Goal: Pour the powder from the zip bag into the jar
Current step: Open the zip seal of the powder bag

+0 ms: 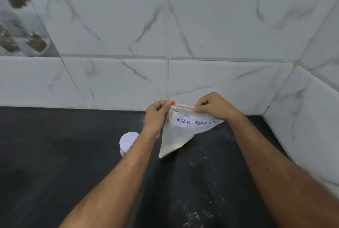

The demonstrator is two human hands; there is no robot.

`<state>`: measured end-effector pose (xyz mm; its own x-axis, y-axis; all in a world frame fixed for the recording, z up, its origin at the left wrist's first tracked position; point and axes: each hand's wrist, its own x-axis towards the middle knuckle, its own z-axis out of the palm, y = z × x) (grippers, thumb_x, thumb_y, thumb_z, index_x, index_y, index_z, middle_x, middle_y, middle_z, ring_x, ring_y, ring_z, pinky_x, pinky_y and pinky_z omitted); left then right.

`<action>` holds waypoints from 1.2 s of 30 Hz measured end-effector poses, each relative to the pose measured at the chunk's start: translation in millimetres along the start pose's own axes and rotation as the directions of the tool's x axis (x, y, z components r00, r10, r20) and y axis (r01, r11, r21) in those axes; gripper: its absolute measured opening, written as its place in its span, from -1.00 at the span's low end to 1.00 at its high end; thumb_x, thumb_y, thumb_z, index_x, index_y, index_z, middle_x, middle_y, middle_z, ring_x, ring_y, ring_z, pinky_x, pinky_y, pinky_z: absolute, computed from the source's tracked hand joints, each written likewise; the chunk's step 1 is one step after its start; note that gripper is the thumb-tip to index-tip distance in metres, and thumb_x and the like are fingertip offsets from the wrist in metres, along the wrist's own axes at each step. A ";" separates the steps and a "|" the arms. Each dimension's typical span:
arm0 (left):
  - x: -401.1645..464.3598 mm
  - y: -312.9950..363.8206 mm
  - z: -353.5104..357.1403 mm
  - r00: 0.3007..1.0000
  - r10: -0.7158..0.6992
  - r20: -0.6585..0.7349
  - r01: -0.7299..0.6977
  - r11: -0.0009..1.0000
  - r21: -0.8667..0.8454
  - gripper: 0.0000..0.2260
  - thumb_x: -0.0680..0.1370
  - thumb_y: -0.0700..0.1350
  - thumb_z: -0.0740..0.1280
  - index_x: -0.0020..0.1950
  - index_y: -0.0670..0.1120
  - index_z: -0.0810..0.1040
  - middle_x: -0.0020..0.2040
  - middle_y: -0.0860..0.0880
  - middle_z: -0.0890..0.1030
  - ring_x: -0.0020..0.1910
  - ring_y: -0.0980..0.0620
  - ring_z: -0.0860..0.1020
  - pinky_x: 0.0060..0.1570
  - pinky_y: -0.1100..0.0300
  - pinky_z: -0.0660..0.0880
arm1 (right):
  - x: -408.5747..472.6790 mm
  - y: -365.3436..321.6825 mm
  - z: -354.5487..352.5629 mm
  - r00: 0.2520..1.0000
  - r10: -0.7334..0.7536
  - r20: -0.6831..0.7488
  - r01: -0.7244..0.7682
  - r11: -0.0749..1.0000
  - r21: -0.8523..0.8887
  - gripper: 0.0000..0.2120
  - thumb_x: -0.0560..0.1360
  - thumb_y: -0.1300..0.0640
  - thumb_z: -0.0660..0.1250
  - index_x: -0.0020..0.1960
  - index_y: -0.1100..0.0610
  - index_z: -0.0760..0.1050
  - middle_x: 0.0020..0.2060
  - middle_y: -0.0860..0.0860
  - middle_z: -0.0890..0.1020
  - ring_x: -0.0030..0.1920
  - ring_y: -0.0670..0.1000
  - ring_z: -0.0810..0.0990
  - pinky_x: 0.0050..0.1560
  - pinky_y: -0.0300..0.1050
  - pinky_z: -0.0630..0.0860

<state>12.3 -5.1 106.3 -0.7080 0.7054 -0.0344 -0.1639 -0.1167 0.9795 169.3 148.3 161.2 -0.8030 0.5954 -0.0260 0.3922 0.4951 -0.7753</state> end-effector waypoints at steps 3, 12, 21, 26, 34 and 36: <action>-19.3 7.4 -3.5 0.999 -0.005 0.035 0.007 0.997 -0.073 -0.87 0.60 -0.16 0.36 -0.07 -0.12 0.70 -0.25 -0.01 0.71 -0.30 0.10 0.63 -0.27 0.25 0.56 | -18.7 -15.8 -6.9 0.999 -0.010 0.035 0.011 1.000 -0.012 -0.95 0.41 0.17 0.54 -0.22 0.12 0.73 -0.28 0.02 0.74 -0.31 -0.12 0.60 -0.18 -0.14 0.52; -54.3 -16.0 -16.5 0.991 -0.123 0.055 0.123 0.992 -0.001 -0.84 0.61 -0.16 0.36 -0.05 -0.18 0.70 -0.29 -0.07 0.67 -0.30 -0.02 0.57 -0.20 0.04 0.46 | -35.6 -7.3 6.0 0.977 0.149 0.153 -0.129 0.982 -0.135 -0.88 0.39 0.09 0.56 -0.31 -0.01 0.71 -0.32 -0.12 0.73 -0.30 -0.21 0.63 -0.14 -0.19 0.48; -55.3 -19.1 -10.4 0.991 -0.130 0.007 0.129 0.985 0.115 -0.87 0.57 -0.20 0.38 -0.06 -0.24 0.68 -0.41 0.01 0.63 -0.54 0.18 0.50 -0.54 0.32 0.39 | -31.5 2.3 42.6 0.982 0.121 0.146 -0.102 0.987 -0.128 -0.89 0.49 0.12 0.46 -0.21 0.01 0.69 -0.23 -0.11 0.72 -0.20 -0.12 0.65 -0.19 -0.22 0.48; -52.4 -15.8 -6.4 0.992 -0.126 0.016 0.124 0.985 0.117 -0.88 0.56 -0.22 0.38 -0.10 -0.23 0.68 -0.47 0.05 0.60 -0.59 0.20 0.45 -0.58 0.34 0.34 | -20.0 -8.5 54.6 0.993 0.030 0.116 -0.024 0.999 -0.048 -0.89 0.49 0.05 0.47 -0.15 0.07 0.71 -0.19 0.00 0.74 -0.19 -0.11 0.65 -0.12 -0.18 0.53; -45.9 -15.6 -8.4 0.991 -0.134 -0.003 0.134 0.986 0.102 -0.89 0.54 -0.21 0.41 -0.13 -0.20 0.69 -0.46 0.01 0.60 -0.59 0.17 0.44 -0.60 0.33 0.33 | -10.5 -13.9 63.1 0.996 -0.015 0.090 0.013 1.000 0.024 -0.89 0.47 0.12 0.50 -0.11 0.17 0.72 -0.13 0.15 0.74 -0.19 -0.08 0.61 -0.08 -0.14 0.51; -44.8 -16.0 -8.9 0.991 -0.137 -0.006 0.137 0.985 0.105 -0.89 0.55 -0.21 0.40 -0.13 -0.20 0.70 -0.44 0.00 0.62 -0.57 0.16 0.46 -0.59 0.31 0.34 | -8.5 -14.3 65.0 0.996 -0.009 0.087 0.007 1.000 0.017 -0.91 0.46 0.11 0.51 -0.14 0.14 0.72 -0.18 0.10 0.73 -0.21 -0.09 0.61 -0.09 -0.14 0.51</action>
<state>40.5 -41.0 90.4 -0.6830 0.7104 -0.1698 -0.1865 0.0551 0.9809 141.3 95.0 131.5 -0.8425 0.5336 -0.0740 0.3785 0.4885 -0.7862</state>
